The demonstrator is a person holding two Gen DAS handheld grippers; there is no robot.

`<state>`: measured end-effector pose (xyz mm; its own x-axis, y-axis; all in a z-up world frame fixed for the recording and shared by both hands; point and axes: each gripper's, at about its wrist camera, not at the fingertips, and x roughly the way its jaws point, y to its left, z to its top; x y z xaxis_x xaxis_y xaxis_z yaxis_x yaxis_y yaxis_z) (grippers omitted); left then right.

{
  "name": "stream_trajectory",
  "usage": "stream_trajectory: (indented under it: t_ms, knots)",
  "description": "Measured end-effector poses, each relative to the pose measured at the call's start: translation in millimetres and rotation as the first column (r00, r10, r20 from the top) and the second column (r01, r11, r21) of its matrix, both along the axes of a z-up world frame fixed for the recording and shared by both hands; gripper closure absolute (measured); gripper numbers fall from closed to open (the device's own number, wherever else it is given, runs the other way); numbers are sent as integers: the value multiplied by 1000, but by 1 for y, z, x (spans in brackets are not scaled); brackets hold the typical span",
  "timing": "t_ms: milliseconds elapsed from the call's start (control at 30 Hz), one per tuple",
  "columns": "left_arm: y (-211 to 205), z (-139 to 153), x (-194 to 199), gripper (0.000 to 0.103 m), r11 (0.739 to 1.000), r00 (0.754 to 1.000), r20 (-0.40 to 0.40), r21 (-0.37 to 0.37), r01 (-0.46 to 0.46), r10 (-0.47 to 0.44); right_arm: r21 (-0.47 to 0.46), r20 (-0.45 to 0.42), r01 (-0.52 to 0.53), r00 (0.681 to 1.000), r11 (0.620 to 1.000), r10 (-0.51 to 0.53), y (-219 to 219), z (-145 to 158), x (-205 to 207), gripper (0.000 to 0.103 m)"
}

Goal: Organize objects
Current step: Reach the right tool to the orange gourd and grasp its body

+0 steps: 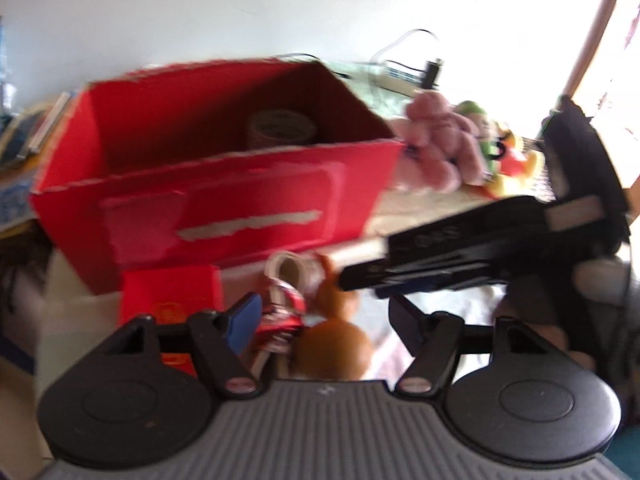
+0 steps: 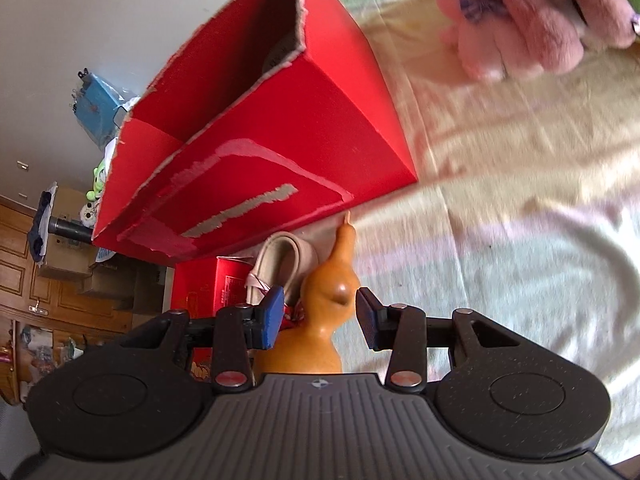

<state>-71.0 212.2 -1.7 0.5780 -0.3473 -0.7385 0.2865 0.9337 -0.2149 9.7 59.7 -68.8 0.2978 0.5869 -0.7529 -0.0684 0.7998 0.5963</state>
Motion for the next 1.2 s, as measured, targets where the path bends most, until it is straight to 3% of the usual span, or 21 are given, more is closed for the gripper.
stream_trajectory:
  t_ms: [300, 767, 900, 1200]
  knots:
    - [-27, -24, 9, 33, 993, 991, -79, -50, 109, -113, 39, -66, 4, 998, 999, -1, -7, -9, 2, 60]
    - [-41, -58, 33, 32, 993, 978, -172, -35, 112, -116, 63, -127, -12, 992, 998, 20, -11, -22, 5, 61]
    - [-47, -70, 40, 43, 994, 971, -211, -16, 111, -112, 72, -149, -13, 989, 997, 24, -15, -28, 6, 61]
    - [-60, -75, 49, 44, 994, 968, -226, -27, 104, -108, 100, -151, -44, 987, 994, 59, -31, -28, 12, 70]
